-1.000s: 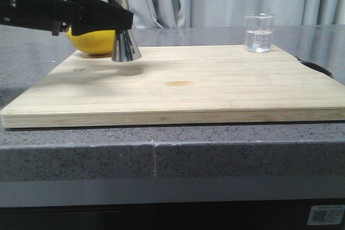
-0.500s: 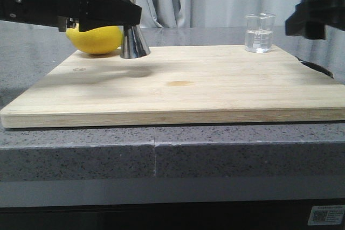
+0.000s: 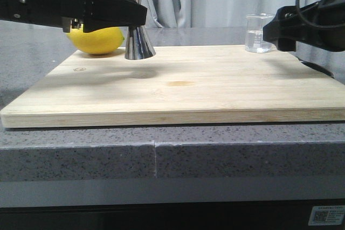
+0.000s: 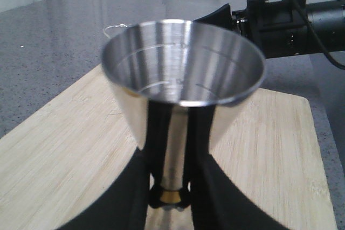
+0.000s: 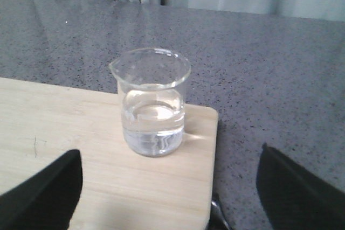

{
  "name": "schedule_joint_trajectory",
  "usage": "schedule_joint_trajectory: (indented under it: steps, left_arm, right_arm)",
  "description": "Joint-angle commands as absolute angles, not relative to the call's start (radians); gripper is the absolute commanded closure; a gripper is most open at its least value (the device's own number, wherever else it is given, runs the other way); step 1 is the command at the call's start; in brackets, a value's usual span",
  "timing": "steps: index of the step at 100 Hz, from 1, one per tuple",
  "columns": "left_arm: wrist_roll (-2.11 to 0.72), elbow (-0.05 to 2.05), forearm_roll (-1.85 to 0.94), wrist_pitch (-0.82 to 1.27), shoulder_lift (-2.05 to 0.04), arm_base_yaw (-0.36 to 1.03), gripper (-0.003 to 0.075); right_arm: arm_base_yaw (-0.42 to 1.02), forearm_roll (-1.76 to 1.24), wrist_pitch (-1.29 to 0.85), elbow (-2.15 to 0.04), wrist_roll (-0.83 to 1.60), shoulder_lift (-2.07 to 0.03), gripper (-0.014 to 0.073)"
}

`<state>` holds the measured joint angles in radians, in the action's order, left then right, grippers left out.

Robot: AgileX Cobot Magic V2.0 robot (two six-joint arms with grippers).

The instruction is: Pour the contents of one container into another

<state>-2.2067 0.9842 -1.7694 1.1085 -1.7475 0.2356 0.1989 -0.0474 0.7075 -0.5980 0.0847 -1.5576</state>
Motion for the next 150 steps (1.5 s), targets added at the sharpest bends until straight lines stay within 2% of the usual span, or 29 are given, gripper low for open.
schedule_joint_trajectory:
  steps: [1, 111, 138, 150]
  left_arm:
    - [-2.204, 1.012, -1.851, 1.183, -1.704, 0.245, 0.0732]
    - [-2.204, 1.012, -1.849, 1.206, -1.704, 0.296, 0.0739]
    - [-2.204, 1.012, -1.846, 1.206, -1.704, 0.296, 0.0739]
    - [-2.204, 1.012, -1.846, 1.206, -1.704, 0.296, 0.0739]
  right_arm:
    - [0.200, -0.034, 0.807, -0.639, 0.082, -1.548, 0.0000]
    - [0.200, 0.026, 0.815, -0.876, 0.026, -1.765, 0.0001]
    - [0.200, 0.026, 0.843, -0.888, 0.026, -1.788, 0.0142]
    - [0.200, 0.027, 0.847, -0.888, 0.026, -1.792, 0.0177]
